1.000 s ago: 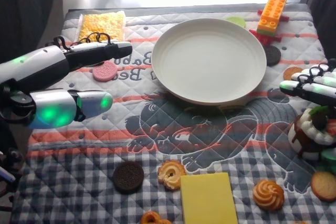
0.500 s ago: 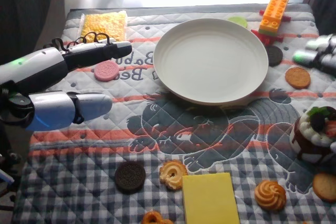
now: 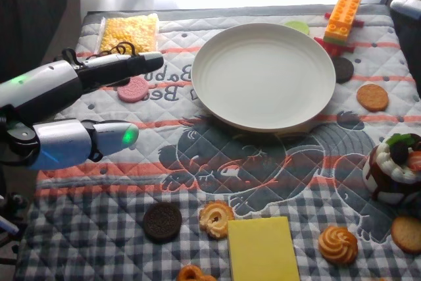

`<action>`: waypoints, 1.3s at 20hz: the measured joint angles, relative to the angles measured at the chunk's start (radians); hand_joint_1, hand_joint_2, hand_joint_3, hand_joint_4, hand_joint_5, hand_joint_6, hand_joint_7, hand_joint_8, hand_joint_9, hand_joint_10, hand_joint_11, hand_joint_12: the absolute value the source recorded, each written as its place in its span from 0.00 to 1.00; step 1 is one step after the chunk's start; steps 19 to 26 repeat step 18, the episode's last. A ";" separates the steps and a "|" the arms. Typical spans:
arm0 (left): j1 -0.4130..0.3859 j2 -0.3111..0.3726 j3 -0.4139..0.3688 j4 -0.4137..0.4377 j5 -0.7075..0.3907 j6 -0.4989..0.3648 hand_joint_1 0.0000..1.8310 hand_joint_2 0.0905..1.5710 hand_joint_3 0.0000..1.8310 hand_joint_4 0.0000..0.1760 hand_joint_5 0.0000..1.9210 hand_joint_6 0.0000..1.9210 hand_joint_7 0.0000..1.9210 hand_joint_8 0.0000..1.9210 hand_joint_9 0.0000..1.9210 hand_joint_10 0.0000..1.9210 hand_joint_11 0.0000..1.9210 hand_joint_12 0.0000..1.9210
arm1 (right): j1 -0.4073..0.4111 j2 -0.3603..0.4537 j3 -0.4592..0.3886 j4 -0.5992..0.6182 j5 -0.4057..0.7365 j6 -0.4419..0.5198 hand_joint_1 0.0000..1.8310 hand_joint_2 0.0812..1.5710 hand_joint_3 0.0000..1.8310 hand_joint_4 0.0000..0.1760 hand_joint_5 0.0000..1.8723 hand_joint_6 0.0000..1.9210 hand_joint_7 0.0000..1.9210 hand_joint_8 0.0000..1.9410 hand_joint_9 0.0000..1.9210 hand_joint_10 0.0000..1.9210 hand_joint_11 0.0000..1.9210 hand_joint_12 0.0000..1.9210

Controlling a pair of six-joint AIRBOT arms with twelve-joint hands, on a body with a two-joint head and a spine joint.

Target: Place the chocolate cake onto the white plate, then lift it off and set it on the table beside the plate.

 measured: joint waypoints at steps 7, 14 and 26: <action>0.007 0.016 0.000 -0.028 -0.138 -0.025 0.33 0.78 0.00 0.97 0.00 0.00 0.00 0.00 0.00 0.00 0.00 0.00 | -0.058 -0.002 -0.011 0.099 0.111 -0.039 0.36 0.68 0.00 0.38 0.00 0.00 0.00 0.00 0.00 0.00 0.00 0.00; 0.014 0.019 0.033 -0.084 -0.291 -0.118 0.26 0.80 0.00 1.00 0.00 0.00 0.00 0.00 0.00 0.00 0.00 0.07 | -0.071 -0.002 -0.015 0.160 0.237 -0.077 0.33 0.71 0.01 0.37 0.00 0.00 0.00 0.00 0.00 0.00 0.00 0.00; 0.031 0.024 0.029 -0.103 -0.405 -0.119 0.34 0.78 0.00 0.99 0.00 0.00 0.00 0.00 0.00 0.00 0.00 0.00 | -0.071 0.002 -0.015 0.169 0.295 -0.084 0.22 0.73 0.01 0.95 0.00 0.00 0.00 0.00 0.00 0.00 0.00 0.00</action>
